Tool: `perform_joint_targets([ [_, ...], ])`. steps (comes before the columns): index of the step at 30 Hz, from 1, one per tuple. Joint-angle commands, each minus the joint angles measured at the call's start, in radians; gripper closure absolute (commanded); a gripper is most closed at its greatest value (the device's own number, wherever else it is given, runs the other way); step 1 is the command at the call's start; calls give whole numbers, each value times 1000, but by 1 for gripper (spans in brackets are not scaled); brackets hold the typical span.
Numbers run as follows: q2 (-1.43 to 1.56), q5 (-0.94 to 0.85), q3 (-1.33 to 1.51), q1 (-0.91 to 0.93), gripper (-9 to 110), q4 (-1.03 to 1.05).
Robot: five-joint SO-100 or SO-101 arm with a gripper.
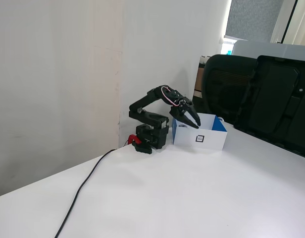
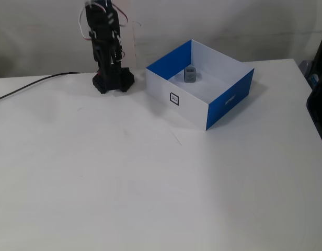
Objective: Grasp the gray block and put it in the box.
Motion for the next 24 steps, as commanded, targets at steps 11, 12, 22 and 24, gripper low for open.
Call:
perform_joint_targets([
  [11,161,-6,373,-12,101,-64],
  [12,161,2,394,-26,101,-71],
  [22,161,83,517,-129,101,-44],
  [24,161,109,528,-143,101,-43],
])
